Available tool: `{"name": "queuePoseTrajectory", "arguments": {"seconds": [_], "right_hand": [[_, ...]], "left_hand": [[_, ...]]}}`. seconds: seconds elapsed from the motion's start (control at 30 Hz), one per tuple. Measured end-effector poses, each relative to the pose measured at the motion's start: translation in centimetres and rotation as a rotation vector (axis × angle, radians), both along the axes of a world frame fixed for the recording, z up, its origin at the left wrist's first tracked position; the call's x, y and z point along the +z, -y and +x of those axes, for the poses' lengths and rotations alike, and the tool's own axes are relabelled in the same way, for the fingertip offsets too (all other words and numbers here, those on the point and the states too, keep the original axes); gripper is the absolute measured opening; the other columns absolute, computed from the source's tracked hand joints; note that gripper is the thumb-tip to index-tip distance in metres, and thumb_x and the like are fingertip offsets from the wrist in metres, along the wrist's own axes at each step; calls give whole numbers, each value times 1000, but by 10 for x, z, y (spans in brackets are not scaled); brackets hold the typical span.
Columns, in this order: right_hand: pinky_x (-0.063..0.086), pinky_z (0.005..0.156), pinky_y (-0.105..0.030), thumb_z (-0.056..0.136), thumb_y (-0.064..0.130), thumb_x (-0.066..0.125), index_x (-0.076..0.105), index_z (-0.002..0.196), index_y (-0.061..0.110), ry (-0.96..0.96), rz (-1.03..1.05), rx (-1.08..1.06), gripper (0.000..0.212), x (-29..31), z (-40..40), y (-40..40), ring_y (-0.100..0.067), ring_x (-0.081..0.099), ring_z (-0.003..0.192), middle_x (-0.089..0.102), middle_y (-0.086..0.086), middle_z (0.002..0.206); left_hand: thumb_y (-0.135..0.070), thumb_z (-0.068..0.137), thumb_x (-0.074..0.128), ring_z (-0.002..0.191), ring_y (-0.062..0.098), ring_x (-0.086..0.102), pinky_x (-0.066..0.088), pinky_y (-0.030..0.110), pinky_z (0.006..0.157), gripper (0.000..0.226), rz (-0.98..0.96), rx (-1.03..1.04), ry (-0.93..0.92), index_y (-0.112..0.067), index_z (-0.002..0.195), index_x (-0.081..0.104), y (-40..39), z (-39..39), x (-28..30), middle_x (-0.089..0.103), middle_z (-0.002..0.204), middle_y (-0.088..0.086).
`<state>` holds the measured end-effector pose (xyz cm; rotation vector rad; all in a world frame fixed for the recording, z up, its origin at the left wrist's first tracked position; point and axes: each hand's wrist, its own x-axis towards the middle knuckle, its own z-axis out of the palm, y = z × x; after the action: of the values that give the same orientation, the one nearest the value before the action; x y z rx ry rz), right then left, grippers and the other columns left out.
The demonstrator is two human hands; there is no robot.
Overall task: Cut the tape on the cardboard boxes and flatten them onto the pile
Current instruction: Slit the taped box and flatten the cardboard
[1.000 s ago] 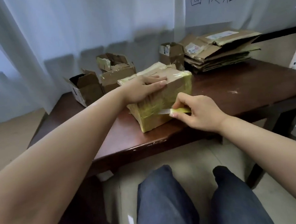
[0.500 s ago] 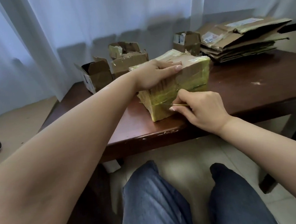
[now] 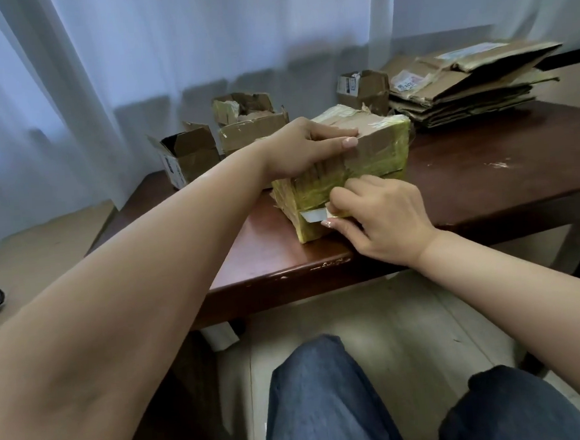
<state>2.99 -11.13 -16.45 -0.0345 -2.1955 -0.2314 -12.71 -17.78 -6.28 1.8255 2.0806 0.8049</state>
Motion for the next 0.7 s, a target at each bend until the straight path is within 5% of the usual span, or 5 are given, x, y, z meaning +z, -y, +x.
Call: {"name": "queuePoseTrajectory", "arguments": {"seconds": [0.23,0.53,0.7], "right_hand": [[35,49,-27,86,37,63,60,80,17,-96,-95,-12,21,-11,-4,3,-21,57,66,59,1,72],[37,51,-28,86,37,64,59,79,17,-155,-139,-5,22,-16,0,-6,-20,56,65,58,1,72],[36,49,-29,83,34,65,60,79,15,-131,-50,-34,20,-14,-2,-4,-23,55,64,58,-2,72]], "left_hand": [[-36,88,67,111,-9,56,41,8,96,31,129,-8,15,-21,115,71,1,1,-3,66,120,-10],[-37,82,73,109,0,62,46,30,103,26,203,37,40,-21,103,75,3,5,-5,72,107,-8],[-35,84,72,106,-1,63,48,30,101,27,196,45,46,-19,106,75,4,9,-5,72,107,-9]]}}
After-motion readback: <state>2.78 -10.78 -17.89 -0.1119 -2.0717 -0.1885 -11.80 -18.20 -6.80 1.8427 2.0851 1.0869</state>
